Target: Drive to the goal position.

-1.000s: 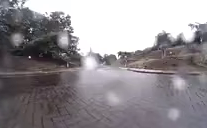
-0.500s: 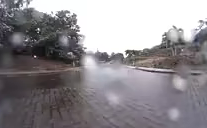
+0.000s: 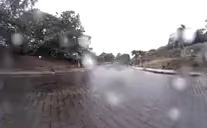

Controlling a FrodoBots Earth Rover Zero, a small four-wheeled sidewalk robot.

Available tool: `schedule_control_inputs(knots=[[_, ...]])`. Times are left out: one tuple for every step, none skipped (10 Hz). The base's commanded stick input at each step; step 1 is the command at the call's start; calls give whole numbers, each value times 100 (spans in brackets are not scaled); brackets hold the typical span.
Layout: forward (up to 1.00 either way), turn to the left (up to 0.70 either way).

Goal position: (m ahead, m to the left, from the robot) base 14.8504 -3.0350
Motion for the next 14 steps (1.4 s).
schedule_control_inputs(knots=[[85,27],[85,27],[85,0],[85,0],[85,0],[85,0],[85,0],[85,0],[85,0],[85,0],[85,0],[85,0],[85,0],[85,0]])
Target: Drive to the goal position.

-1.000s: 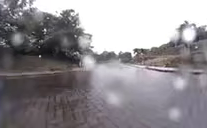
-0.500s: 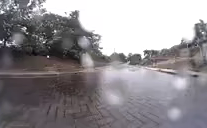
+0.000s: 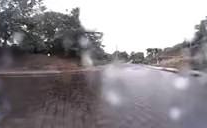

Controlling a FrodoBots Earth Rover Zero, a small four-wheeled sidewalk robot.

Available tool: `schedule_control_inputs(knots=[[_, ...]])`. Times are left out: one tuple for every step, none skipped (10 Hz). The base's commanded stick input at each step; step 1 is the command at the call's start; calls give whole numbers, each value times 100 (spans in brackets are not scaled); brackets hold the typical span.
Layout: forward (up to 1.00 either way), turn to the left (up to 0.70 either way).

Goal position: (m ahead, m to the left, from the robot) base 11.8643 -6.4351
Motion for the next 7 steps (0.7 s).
schedule_control_inputs(knots=[[85,0],[85,0],[85,-20],[85,-27],[85,-27],[85,-27],[85,-27]])
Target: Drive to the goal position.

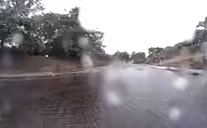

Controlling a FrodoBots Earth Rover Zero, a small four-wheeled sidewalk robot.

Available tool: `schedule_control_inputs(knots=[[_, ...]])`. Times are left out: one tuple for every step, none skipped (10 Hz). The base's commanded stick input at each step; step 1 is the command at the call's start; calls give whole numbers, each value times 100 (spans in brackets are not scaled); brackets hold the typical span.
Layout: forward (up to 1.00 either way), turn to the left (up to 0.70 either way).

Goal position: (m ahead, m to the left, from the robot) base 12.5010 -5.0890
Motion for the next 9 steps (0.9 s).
schedule_control_inputs(knots=[[85,-27],[85,-27],[85,-27],[85,-27],[85,-27],[85,-27],[85,-27],[85,-27],[85,-8]])
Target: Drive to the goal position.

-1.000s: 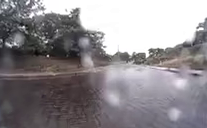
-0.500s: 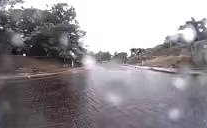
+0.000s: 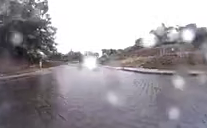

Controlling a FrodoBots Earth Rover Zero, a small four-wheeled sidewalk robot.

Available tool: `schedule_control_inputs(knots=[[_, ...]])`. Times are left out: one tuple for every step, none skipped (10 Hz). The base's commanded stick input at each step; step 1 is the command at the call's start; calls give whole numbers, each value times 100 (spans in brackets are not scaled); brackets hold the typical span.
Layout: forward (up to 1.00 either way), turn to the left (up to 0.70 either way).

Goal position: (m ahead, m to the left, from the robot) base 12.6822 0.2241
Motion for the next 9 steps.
schedule_control_inputs(knots=[[85,0],[85,0],[85,0],[85,0],[85,20],[85,27],[85,27],[85,27],[85,27]])
